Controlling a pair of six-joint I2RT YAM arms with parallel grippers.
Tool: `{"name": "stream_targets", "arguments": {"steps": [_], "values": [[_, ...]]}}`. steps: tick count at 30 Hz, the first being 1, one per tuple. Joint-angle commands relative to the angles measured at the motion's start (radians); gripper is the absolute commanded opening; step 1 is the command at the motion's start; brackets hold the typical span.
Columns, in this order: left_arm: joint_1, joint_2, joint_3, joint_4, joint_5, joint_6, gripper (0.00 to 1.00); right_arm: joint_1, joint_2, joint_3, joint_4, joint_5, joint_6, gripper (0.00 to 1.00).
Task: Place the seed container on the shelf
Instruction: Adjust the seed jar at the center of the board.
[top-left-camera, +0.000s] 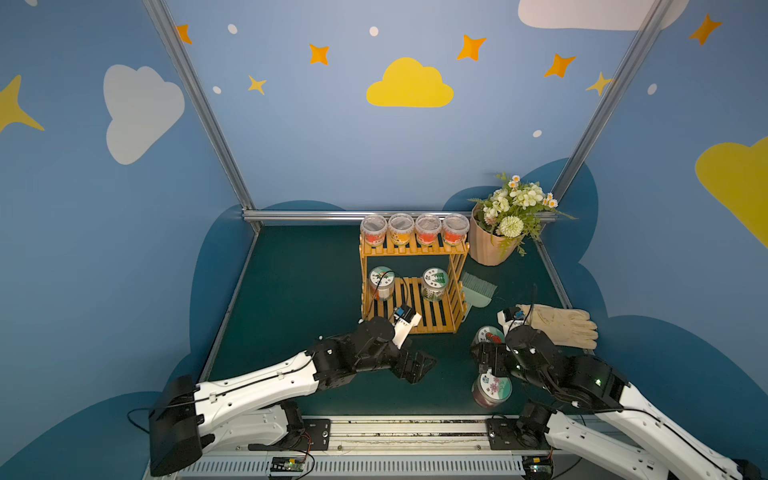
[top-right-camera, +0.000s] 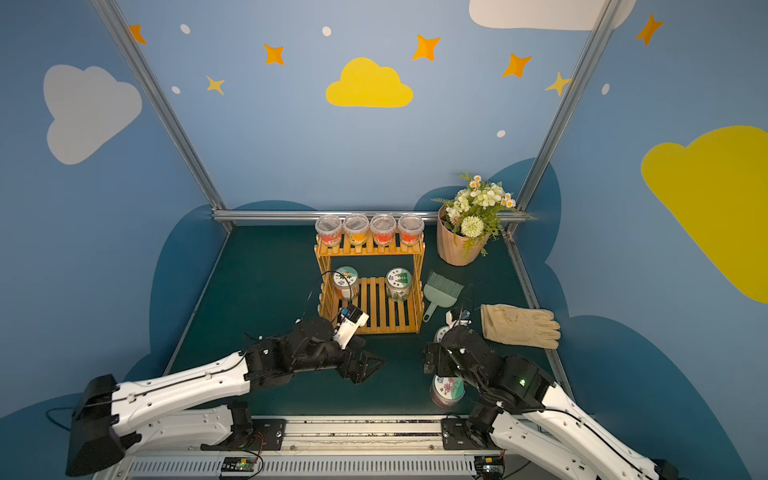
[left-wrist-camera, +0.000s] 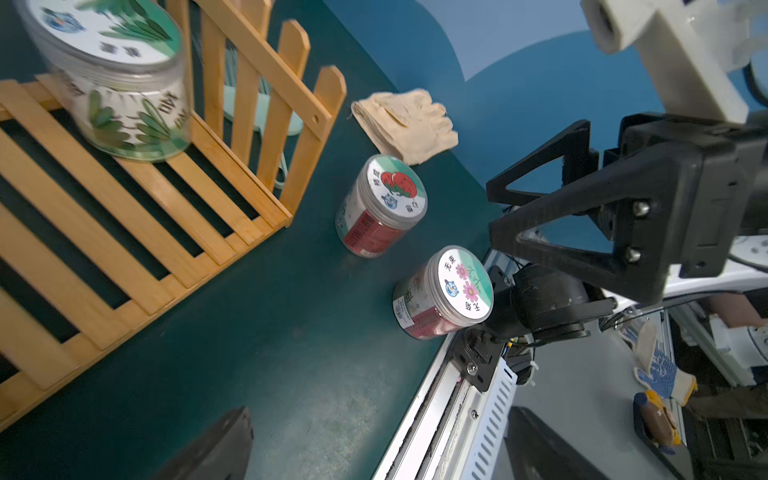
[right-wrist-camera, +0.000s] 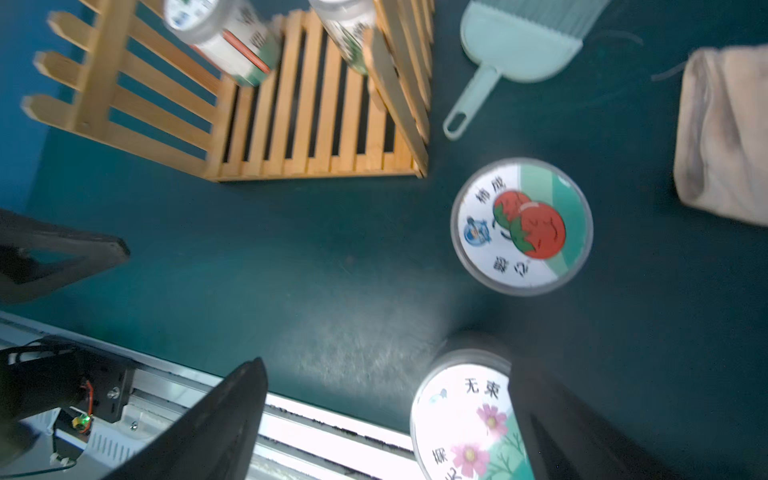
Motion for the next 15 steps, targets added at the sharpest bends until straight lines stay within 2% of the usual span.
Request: {"name": "stream_targets", "arguments": {"steps": [1, 6, 8, 11, 15], "values": [[-0.014, 0.071, 0.054, 0.037, 0.019, 0.025, 1.00, 0.015, 0.035, -0.010, -0.150, 0.046, 0.174, 0.98], [-0.021, 0.128, 0.068, 0.038, 0.023, 0.021, 1.00, 0.017, 0.011, -0.064, -0.176, 0.033, 0.245, 0.98], [-0.021, 0.126, 0.061, 0.041, 0.017, 0.023, 1.00, 0.018, -0.021, -0.113, -0.130, -0.006, 0.200, 0.98], [-0.020, 0.122, 0.054, 0.044, 0.006, 0.024, 1.00, 0.018, -0.019, -0.131, -0.127, -0.056, 0.216, 0.98], [-0.021, 0.130, 0.054, 0.043, 0.009, 0.023, 1.00, 0.021, 0.019, -0.128, -0.174, -0.029, 0.242, 0.98]]}}
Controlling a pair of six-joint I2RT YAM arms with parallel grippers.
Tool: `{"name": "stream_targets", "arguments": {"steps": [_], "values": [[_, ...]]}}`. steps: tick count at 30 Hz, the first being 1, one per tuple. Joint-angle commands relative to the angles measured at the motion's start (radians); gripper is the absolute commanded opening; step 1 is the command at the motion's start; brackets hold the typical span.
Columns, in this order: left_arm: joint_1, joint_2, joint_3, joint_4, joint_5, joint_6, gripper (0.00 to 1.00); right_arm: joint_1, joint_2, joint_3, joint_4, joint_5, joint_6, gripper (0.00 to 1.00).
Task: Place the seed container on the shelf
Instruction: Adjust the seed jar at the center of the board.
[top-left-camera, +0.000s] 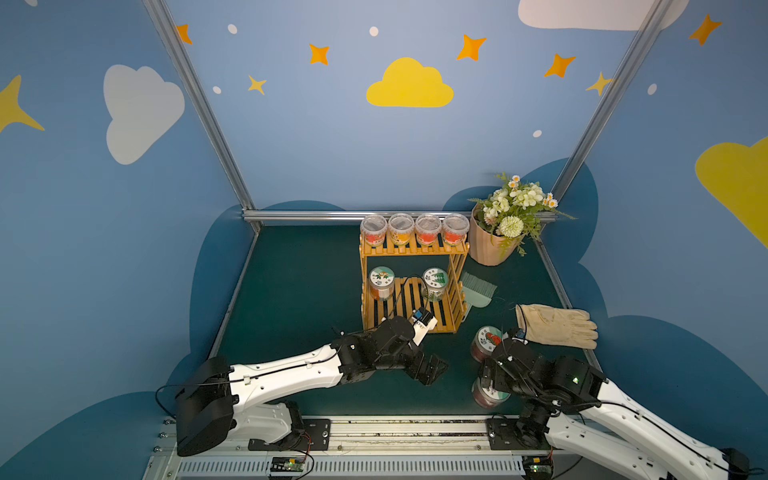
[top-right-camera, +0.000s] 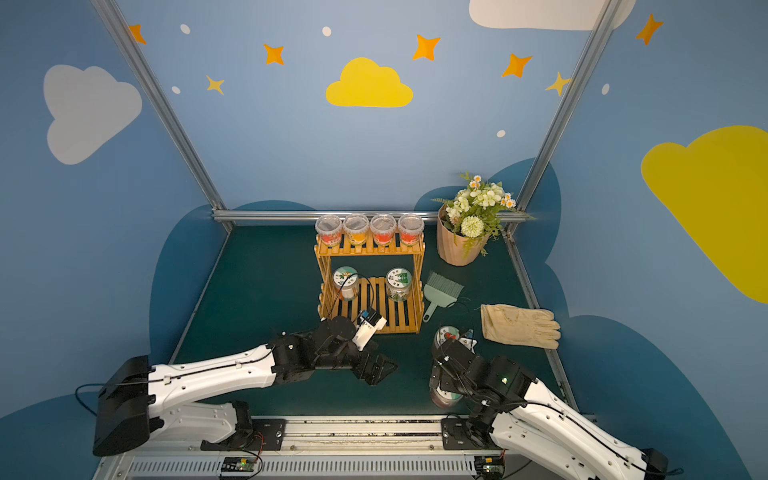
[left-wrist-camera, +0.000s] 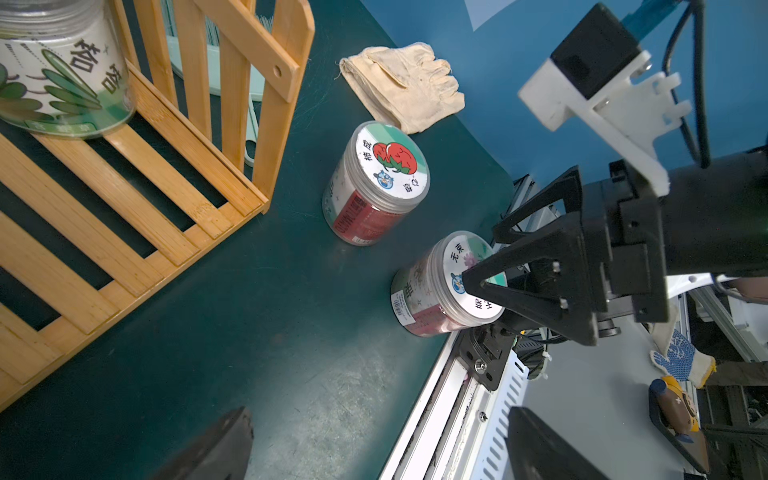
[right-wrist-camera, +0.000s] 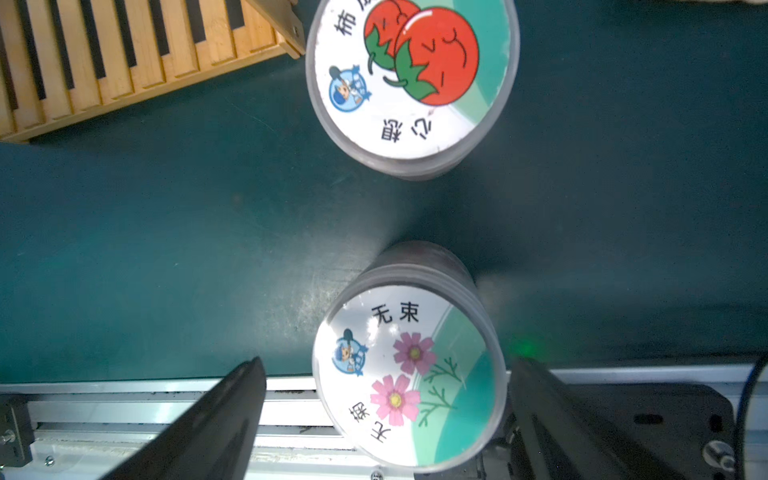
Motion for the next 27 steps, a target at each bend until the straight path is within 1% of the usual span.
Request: {"name": "stream_targets", "arguments": {"steps": [1, 5, 8, 13, 19, 21, 25, 27], "values": [[-0.002, 0.000, 0.010, 0.014, -0.001, 0.011, 1.00, 0.008, 0.024, -0.001, -0.052, 0.011, 0.032, 0.98], [-0.003, 0.016, 0.024, 0.006, 0.011, 0.011, 1.00, 0.008, 0.032, -0.013, -0.027, 0.012, 0.026, 0.98], [-0.004, 0.016, 0.033, -0.009, -0.002, 0.011, 1.00, 0.008, 0.030, -0.022, -0.015, 0.011, 0.012, 0.98], [-0.003, -0.006, 0.013, 0.009, -0.023, 0.007, 1.00, 0.008, 0.051, -0.065, 0.011, -0.017, 0.002, 0.98], [-0.003, -0.031, -0.006, -0.015, -0.059, -0.001, 1.00, 0.008, 0.087, -0.090, 0.081, -0.065, -0.036, 0.98], [-0.003, -0.043, -0.013, -0.024, -0.072, -0.004, 1.00, 0.008, 0.097, -0.092, 0.104, -0.082, -0.048, 0.94], [-0.003, -0.074, -0.029, -0.049, -0.116, -0.008, 1.00, 0.009, 0.115, -0.095, 0.167, -0.128, -0.110, 0.83], [-0.001, -0.095, -0.042, -0.056, -0.137, -0.009, 1.00, 0.011, 0.129, -0.089, 0.199, -0.149, -0.150, 0.82]]}}
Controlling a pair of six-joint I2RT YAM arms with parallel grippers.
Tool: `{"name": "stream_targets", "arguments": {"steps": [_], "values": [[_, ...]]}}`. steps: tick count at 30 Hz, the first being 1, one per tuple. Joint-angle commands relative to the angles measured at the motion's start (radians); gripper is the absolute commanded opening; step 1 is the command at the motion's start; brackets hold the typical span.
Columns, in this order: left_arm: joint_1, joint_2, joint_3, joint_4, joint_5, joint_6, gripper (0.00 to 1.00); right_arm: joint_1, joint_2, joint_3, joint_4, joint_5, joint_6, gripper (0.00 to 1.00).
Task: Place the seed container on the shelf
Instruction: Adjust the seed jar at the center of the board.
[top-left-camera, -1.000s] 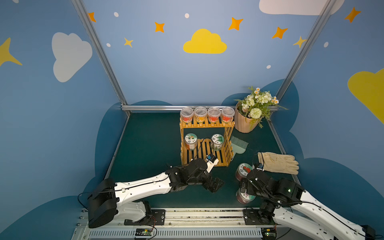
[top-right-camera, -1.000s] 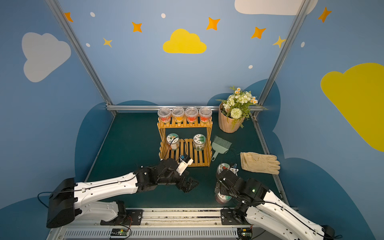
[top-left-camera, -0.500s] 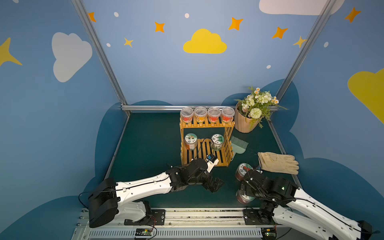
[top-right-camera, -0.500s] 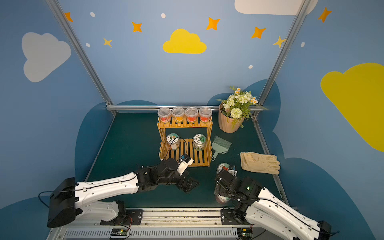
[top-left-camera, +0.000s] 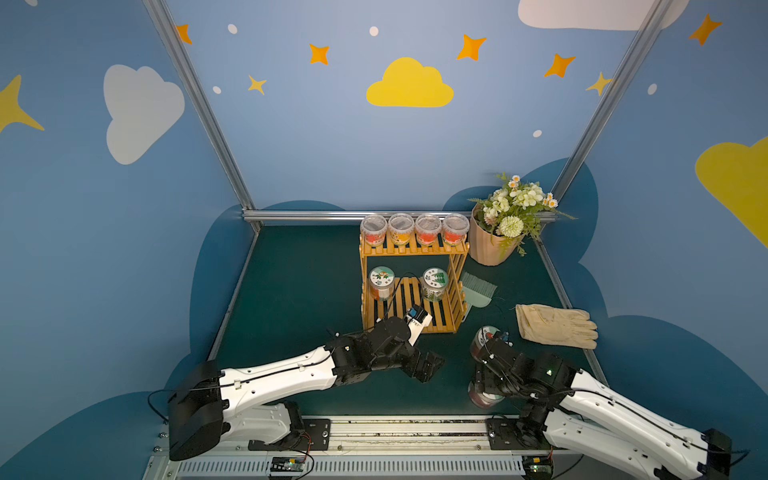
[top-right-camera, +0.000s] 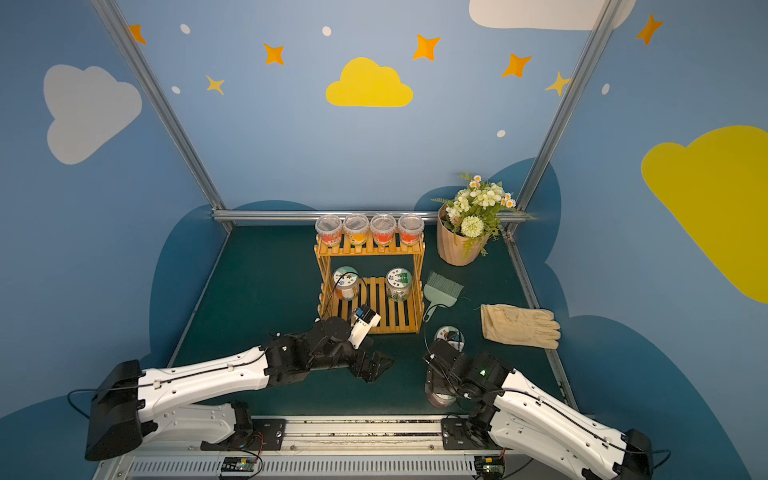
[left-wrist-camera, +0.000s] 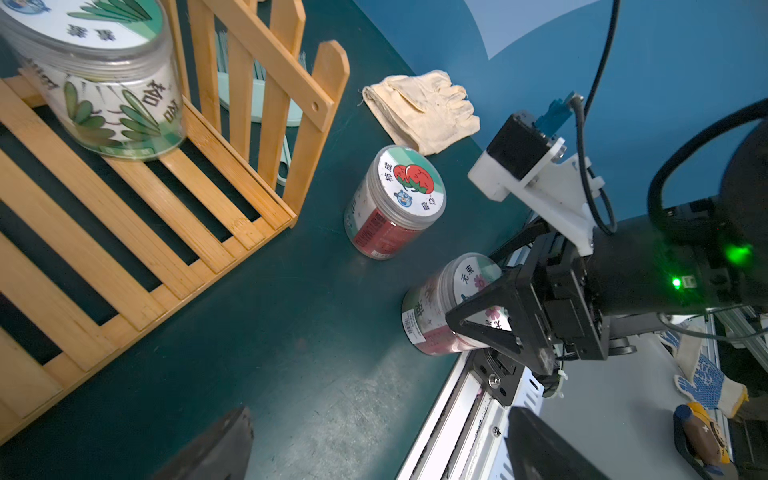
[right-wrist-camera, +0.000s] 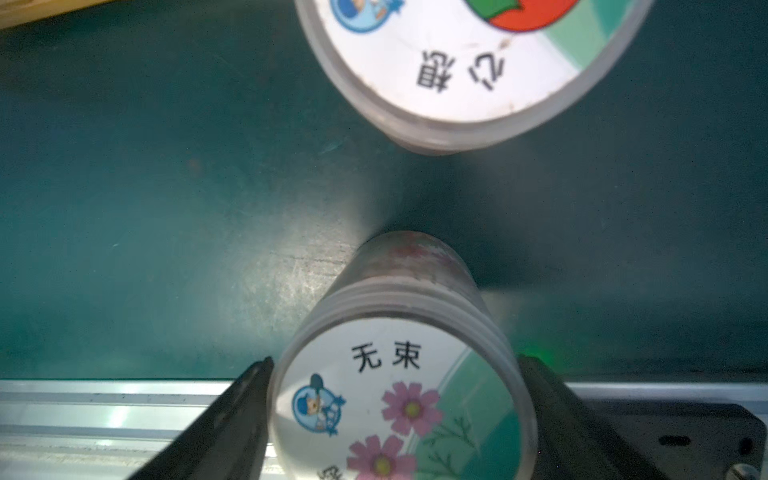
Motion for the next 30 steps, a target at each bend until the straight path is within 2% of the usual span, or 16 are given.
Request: {"name": "stream_targets", "arguments": {"steps": [1, 5, 9, 12, 16, 20, 23, 27, 30], "values": [[-0.001, -0.045, -0.027, -0.044, -0.057, -0.010, 1.00, 0.008, 0.031, -0.004, 0.106, -0.086, -0.092, 0.81], [-0.001, -0.101, -0.065, -0.096, -0.098, -0.041, 1.00, 0.028, 0.064, 0.022, 0.228, -0.164, -0.210, 0.81], [0.000, -0.183, -0.131, -0.169, -0.169, -0.114, 1.00, 0.070, 0.110, 0.048, 0.330, -0.179, -0.341, 0.81], [0.000, -0.271, -0.187, -0.235, -0.195, -0.159, 1.00, 0.112, 0.155, 0.084, 0.371, -0.117, -0.500, 0.80], [0.000, -0.423, -0.259, -0.308, -0.202, -0.211, 1.00, 0.135, 0.239, 0.106, 0.478, -0.205, -0.689, 0.81], [0.000, -0.555, -0.302, -0.366, -0.205, -0.228, 1.00, 0.160, 0.353, 0.148, 0.530, -0.293, -0.777, 0.82], [0.000, -0.606, -0.317, -0.382, -0.189, -0.224, 1.00, 0.181, 0.421, 0.181, 0.525, -0.285, -0.822, 0.83], [0.001, -0.583, -0.304, -0.405, -0.178, -0.239, 1.00, 0.204, 0.455, 0.194, 0.515, -0.297, -0.865, 0.90], [0.000, -0.526, -0.273, -0.417, -0.176, -0.244, 1.00, 0.205, 0.464, 0.242, 0.415, -0.297, -0.837, 0.98]]}}
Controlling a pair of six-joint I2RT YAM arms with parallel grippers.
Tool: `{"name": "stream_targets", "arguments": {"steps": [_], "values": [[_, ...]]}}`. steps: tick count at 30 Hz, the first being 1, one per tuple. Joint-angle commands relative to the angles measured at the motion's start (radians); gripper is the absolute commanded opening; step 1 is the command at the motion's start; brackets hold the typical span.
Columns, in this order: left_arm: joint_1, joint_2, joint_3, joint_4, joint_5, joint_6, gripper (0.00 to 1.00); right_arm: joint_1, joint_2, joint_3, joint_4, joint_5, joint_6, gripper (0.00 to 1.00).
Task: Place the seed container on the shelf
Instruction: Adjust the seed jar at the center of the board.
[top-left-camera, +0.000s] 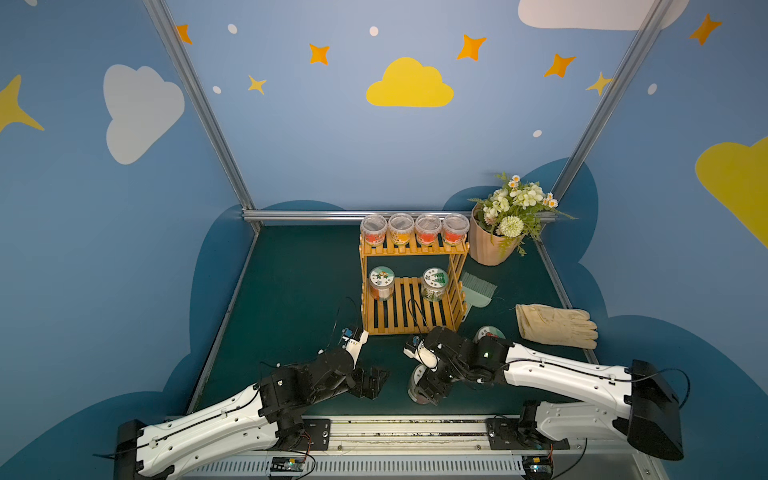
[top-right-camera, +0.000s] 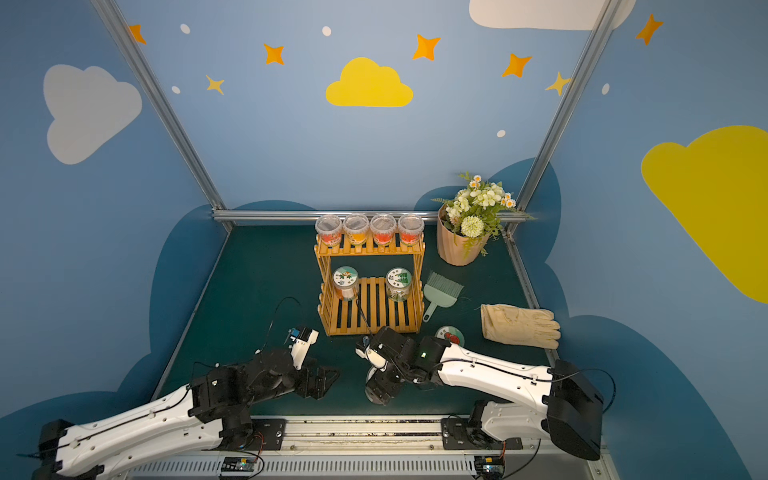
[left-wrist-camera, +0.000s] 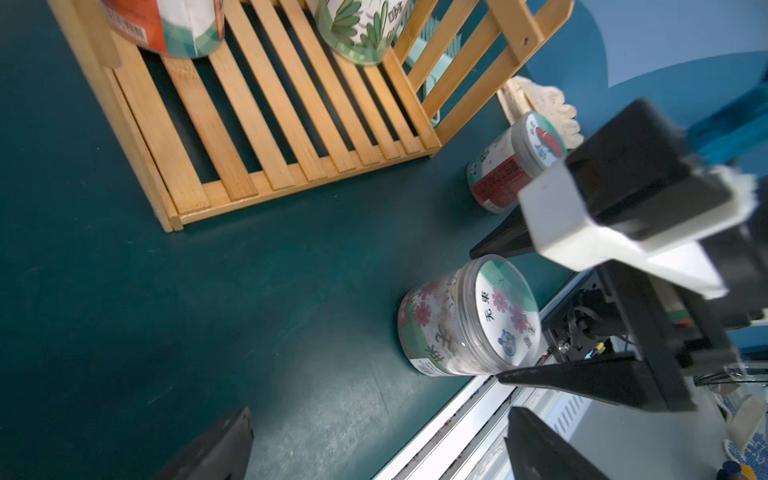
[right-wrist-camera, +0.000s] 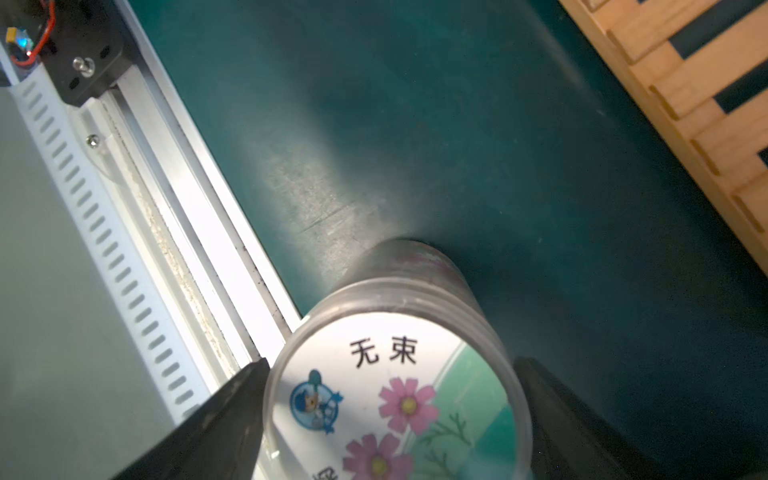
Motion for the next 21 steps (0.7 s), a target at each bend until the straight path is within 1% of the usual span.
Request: {"name": "stream_targets", "arguments": {"steps": [1, 3, 6, 8, 11, 14, 16, 19, 21], "values": [[0.000, 0.054, 0.039, -0.032, 0.011, -0.007, 1.00, 0.008, -0.002, 0.061, -0.074, -0.025, 0.002, 0.98], [0.000, 0.087, 0.053, -0.017, 0.010, 0.002, 1.00, 0.010, -0.030, 0.056, -0.086, -0.031, 0.058, 0.98], [0.000, 0.138, 0.090, -0.008, 0.021, -0.008, 1.00, 0.013, -0.111, -0.011, -0.018, -0.100, 0.144, 0.98], [-0.003, 0.180, 0.125, -0.003, 0.053, -0.004, 1.00, 0.022, -0.177, -0.081, 0.034, -0.077, 0.206, 0.98], [-0.012, 0.245, 0.156, 0.018, 0.088, 0.019, 1.00, 0.031, -0.279, -0.183, 0.082, 0.010, 0.247, 0.98], [-0.018, 0.303, 0.149, 0.070, 0.118, 0.028, 1.00, 0.032, -0.360, -0.240, 0.159, 0.031, 0.198, 0.98], [-0.021, 0.338, 0.150, 0.104, 0.137, 0.033, 1.00, 0.032, -0.390, -0.281, 0.231, 0.011, 0.116, 0.98], [-0.028, 0.381, 0.169, 0.124, 0.155, 0.047, 1.00, 0.035, -0.408, -0.321, 0.275, 0.047, 0.028, 0.98], [-0.033, 0.399, 0.179, 0.123, 0.154, 0.049, 1.00, 0.035, -0.421, -0.373, 0.343, 0.040, -0.081, 0.98]]}}
